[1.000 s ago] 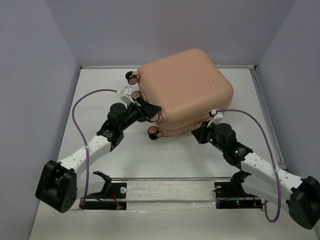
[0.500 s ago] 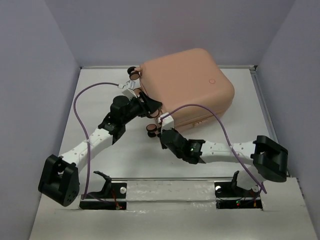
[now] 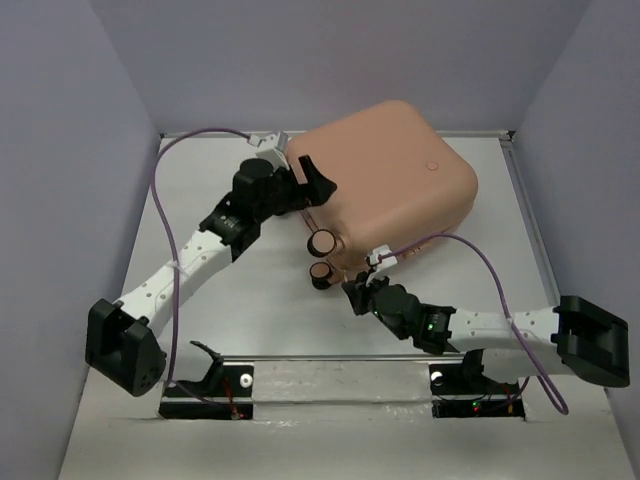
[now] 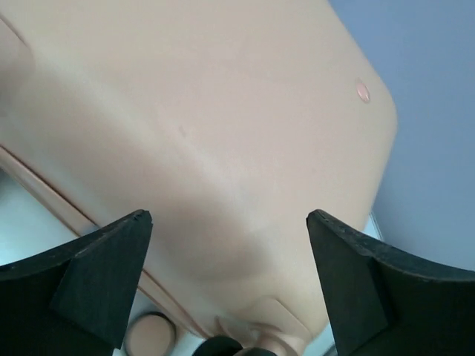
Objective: Pack the luggage
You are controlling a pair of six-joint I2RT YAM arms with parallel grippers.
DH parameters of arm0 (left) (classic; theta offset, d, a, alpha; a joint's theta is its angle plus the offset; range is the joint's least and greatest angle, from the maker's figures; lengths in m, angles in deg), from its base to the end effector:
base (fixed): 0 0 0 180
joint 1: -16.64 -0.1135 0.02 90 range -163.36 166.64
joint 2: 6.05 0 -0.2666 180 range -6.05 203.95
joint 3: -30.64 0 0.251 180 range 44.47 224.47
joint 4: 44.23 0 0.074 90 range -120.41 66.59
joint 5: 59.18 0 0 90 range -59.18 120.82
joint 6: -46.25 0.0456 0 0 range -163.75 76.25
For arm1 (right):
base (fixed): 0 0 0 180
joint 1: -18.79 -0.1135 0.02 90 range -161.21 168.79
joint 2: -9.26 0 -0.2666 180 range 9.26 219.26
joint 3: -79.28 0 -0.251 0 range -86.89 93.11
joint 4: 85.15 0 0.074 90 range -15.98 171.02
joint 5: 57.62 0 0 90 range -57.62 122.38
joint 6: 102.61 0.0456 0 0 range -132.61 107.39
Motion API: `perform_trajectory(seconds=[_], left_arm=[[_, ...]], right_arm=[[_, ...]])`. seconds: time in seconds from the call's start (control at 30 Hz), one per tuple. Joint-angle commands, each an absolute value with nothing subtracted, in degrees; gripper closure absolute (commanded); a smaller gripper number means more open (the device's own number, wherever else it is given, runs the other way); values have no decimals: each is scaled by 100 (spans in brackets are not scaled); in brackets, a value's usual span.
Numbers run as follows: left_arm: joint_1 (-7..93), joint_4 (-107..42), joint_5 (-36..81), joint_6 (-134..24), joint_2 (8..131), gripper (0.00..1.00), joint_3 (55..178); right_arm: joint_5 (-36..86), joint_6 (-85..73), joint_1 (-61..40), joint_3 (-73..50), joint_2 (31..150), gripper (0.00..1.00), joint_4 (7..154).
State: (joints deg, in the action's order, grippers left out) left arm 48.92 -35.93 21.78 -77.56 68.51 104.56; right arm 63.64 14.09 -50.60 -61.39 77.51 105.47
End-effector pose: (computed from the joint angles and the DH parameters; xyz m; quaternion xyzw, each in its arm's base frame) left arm 0.2647 -0.1757 0.3492 0.0411 0.7583 -0.4035 0.5104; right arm 0.1095 0.2240 0.2043 -0.1371 0.7845 0.2734 0.5395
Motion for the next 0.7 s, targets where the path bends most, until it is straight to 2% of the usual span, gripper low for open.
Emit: perform_trajectory(seconds=[0.0,0.1,0.17,0.23,0.3,0.43,0.5,0.67], left_arm=[[3943,-1777,2834,-6319,6619,1,11801],[2968,-1521,3020,-6019,6724,3,11909],[2528,-1677,2504,-5949,6847,9,11602],[2176,-1845,2484,-5756,6909,9,11138],[2017,-2134,2389,-5703,6901,9,10812],[1884,-2583,1118,-5432,6690,7,10327],[1893,-2871,973,-5377,6567,5,10239],[1893,-3006,209,-5106,7179,5,10704]], right_arm=[[5180,1798,-5530,-6324,7141,93,11381],[5154,1798,-5530,-6430,6868,93,11205],[5119,1754,-5530,-6465,6762,93,11029],[5110,1754,-5530,-6509,6596,93,10880],[5040,1789,-5530,-6632,6446,93,10818],[5013,1850,-5530,-6808,6051,93,10468],[4952,1877,-5530,-6825,5918,93,10326],[4837,1956,-5530,-6913,5769,93,10141]])
